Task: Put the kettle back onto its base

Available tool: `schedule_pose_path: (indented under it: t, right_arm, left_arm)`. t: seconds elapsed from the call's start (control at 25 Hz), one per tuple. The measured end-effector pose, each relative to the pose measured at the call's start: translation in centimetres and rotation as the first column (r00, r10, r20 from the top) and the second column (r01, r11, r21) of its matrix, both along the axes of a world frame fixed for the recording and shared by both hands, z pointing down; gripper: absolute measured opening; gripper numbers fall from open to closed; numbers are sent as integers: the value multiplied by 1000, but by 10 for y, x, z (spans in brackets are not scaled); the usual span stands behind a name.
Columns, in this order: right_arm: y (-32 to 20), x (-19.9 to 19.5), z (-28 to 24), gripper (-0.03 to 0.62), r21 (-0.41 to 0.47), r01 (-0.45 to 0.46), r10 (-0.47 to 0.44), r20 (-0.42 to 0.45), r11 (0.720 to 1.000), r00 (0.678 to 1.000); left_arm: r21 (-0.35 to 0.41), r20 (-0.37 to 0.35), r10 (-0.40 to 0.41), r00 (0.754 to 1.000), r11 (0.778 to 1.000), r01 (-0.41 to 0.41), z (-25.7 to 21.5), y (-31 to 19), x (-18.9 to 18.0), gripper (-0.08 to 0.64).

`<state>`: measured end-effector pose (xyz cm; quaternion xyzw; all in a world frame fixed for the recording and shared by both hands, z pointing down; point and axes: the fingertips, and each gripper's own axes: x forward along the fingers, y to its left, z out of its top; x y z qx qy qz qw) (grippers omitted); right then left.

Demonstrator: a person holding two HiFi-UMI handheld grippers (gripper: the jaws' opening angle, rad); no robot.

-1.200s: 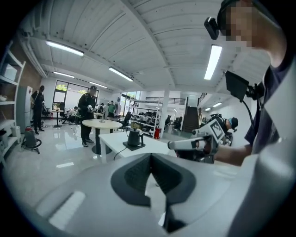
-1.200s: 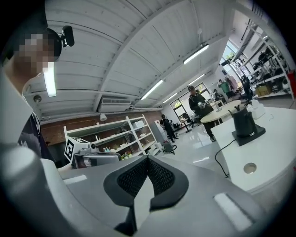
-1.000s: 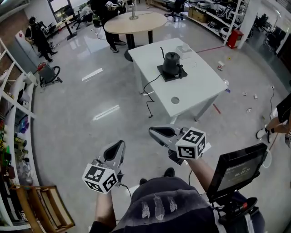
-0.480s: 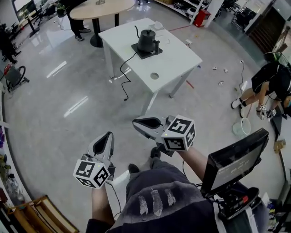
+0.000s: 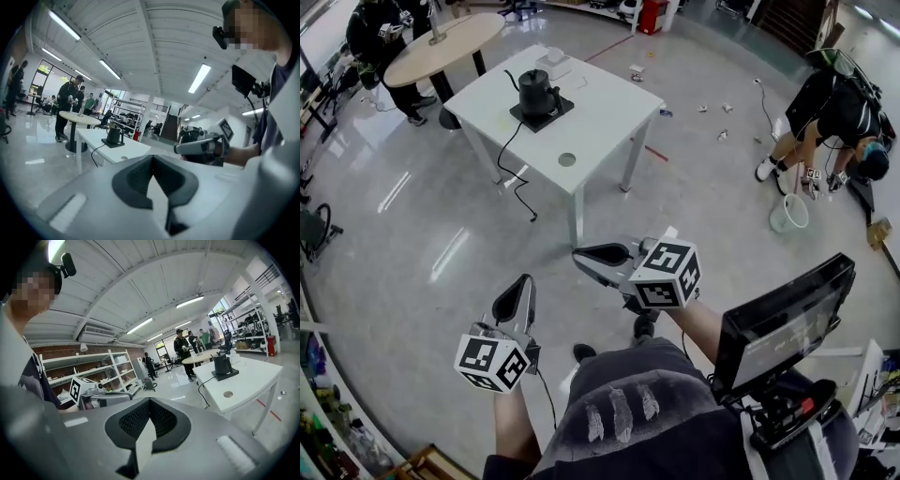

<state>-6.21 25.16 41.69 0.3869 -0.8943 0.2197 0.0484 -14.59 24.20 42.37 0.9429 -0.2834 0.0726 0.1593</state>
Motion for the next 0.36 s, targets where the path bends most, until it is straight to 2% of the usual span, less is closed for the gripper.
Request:
schedule_pose_path:
  t: [0.16, 0.36]
  right_arm:
    - [13, 32, -1, 2, 15, -1, 0, 27, 1000, 1000]
    - [33, 97, 5, 2, 18, -12, 11, 71, 1000, 997]
  left_arm:
    - [5, 23, -22, 999, 1000, 22, -6, 10, 31, -8]
    - [2, 44, -3, 999, 1000, 2, -1, 42, 99, -8]
